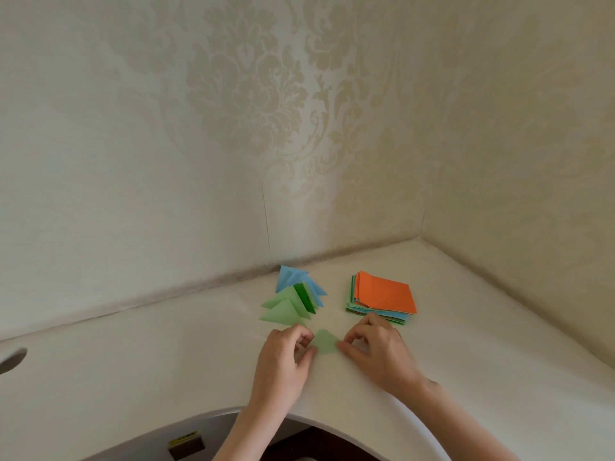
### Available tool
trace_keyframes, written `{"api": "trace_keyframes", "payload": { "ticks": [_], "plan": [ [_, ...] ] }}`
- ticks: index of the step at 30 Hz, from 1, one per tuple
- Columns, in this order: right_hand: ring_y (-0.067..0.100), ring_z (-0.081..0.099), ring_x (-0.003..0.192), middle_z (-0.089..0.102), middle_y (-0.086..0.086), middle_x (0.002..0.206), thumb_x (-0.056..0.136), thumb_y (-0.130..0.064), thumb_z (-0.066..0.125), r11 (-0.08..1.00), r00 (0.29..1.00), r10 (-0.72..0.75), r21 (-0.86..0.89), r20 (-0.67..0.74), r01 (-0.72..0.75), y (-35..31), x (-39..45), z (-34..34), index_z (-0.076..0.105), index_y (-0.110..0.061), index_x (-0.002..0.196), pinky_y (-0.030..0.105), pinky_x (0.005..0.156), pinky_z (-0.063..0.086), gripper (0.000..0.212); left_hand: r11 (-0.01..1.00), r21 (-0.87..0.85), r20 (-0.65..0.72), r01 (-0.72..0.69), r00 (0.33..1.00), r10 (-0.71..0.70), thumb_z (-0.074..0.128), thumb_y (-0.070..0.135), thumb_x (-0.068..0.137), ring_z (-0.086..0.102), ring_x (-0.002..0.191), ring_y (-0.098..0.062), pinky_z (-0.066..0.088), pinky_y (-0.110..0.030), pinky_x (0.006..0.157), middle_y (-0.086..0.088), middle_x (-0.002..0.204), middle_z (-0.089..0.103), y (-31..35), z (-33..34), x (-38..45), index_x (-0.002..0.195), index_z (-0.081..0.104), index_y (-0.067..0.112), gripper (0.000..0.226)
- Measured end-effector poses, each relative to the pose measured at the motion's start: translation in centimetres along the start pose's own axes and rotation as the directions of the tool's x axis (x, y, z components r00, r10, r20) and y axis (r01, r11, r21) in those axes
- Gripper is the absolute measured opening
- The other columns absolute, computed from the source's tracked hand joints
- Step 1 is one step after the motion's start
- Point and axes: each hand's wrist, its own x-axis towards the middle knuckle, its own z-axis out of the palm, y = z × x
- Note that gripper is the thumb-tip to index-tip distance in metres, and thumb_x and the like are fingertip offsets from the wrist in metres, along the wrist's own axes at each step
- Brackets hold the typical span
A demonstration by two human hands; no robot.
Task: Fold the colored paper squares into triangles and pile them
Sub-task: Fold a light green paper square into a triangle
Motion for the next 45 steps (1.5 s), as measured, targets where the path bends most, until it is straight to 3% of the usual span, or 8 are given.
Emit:
{"api": "trace_keyframes", "payload": {
  "ticks": [3, 10, 19, 27, 32, 35, 39, 45],
  "plan": [
    [0.008, 0.049, 0.083, 0.052, -0.012, 0.085, 0.081, -0.05, 0.067, 0.998, 0.998, 0.044, -0.038, -0.035, -0.045, -0.2, 0.0, 0.7, 0.068, -0.026, 0.078, 0.031, 0.077, 0.044, 0.024, 1.0, 0.007, -0.02, 0.03, 0.999, -0.03, 0.07, 0.026, 0.082, 0.051, 0.078, -0.003, 0.039, -0.012, 0.065, 0.018, 0.074, 0.055, 0.2, 0.6, 0.1, 0.097, 0.061, 0.029, 0.018],
    [0.009, 0.047, 0.095, 0.052, -0.013, 0.09, 0.077, -0.062, 0.063, 0.976, 0.985, 0.172, -0.129, -0.019, -0.173, -1.1, 0.3, 1.1, 0.059, -0.031, 0.077, 0.027, 0.081, 0.033, 0.031, 0.993, 0.111, -0.084, 0.05, 0.996, -0.041, 0.071, 0.039, 0.081, 0.052, 0.075, -0.01, 0.047, -0.028, 0.068, 0.017, 0.072, 0.051, 1.0, 1.4, 0.4, 0.093, 0.06, 0.028, 0.02],
    [0.005, 0.053, 0.083, 0.058, -0.014, 0.084, 0.074, -0.046, 0.074, 0.969, 0.962, 0.247, -0.025, 0.119, -0.245, -0.8, 1.3, -0.1, 0.055, -0.035, 0.075, 0.028, 0.078, 0.046, 0.022, 0.988, -0.078, 0.023, 0.132, 0.991, -0.13, 0.073, 0.019, 0.08, 0.053, 0.072, -0.001, 0.036, -0.008, 0.063, 0.012, 0.074, 0.058, 0.0, 0.3, 0.6, 0.092, 0.056, 0.03, 0.023],
    [0.003, 0.05, 0.069, 0.059, -0.012, 0.077, 0.074, -0.033, 0.077, 0.957, 0.954, 0.258, 0.094, 0.151, -0.274, -0.3, 1.1, -0.4, 0.063, -0.028, 0.077, 0.024, 0.068, 0.044, 0.015, 0.973, -0.174, 0.055, 0.152, 0.988, -0.144, 0.07, 0.001, 0.079, 0.058, 0.074, -0.003, 0.043, -0.01, 0.065, 0.009, 0.075, 0.064, -0.3, -1.0, 0.2, 0.088, 0.066, 0.02, 0.022],
    [0.002, 0.046, 0.07, 0.054, -0.014, 0.075, 0.077, -0.034, 0.075, 0.968, 0.963, 0.237, 0.06, 0.125, -0.246, -0.7, 1.2, -0.1, 0.055, -0.035, 0.071, 0.025, 0.07, 0.043, 0.021, 0.997, -0.006, -0.02, 0.077, 0.997, -0.077, 0.065, 0.001, 0.083, 0.059, 0.076, -0.004, 0.047, -0.016, 0.071, 0.011, 0.083, 0.063, 0.3, -0.6, -0.3, 0.095, 0.067, 0.018, 0.021],
    [0.003, 0.046, 0.073, 0.054, -0.015, 0.079, 0.078, -0.036, 0.073, 0.97, 0.965, 0.235, 0.041, 0.117, -0.241, -0.5, 1.0, 0.1, 0.051, -0.037, 0.068, 0.03, 0.076, 0.044, 0.024, 0.991, 0.127, -0.078, 0.032, 0.997, -0.022, 0.066, 0.014, 0.086, 0.058, 0.079, -0.015, 0.046, -0.024, 0.068, 0.004, 0.086, 0.061, 1.5, 0.0, -0.6, 0.096, 0.065, 0.015, 0.01],
    [0.005, 0.046, 0.079, 0.053, -0.015, 0.082, 0.079, -0.038, 0.072, 0.974, 0.969, 0.223, 0.016, 0.11, -0.226, -0.4, 0.9, 0.4, 0.051, -0.037, 0.071, 0.03, 0.079, 0.044, 0.023, 0.977, 0.168, -0.014, 0.129, 0.992, -0.129, 0.064, 0.028, 0.09, 0.058, 0.09, -0.015, 0.04, -0.021, 0.074, 0.002, 0.102, 0.056, 2.7, 0.3, 0.0, 0.11, 0.059, 0.018, 0.023],
    [0.006, 0.047, 0.083, 0.053, -0.015, 0.086, 0.081, -0.039, 0.07, 0.978, 0.974, 0.207, -0.011, 0.096, -0.207, -0.4, 0.8, 0.6, 0.048, -0.038, 0.072, 0.03, 0.081, 0.042, 0.023, 0.96, 0.195, 0.025, 0.203, 0.977, -0.212, 0.063, 0.025, 0.091, 0.056, 0.102, -0.018, 0.04, -0.022, 0.084, -0.002, 0.114, 0.053, 2.9, 0.5, 0.7, 0.12, 0.055, 0.018, 0.031]
  ]
}}
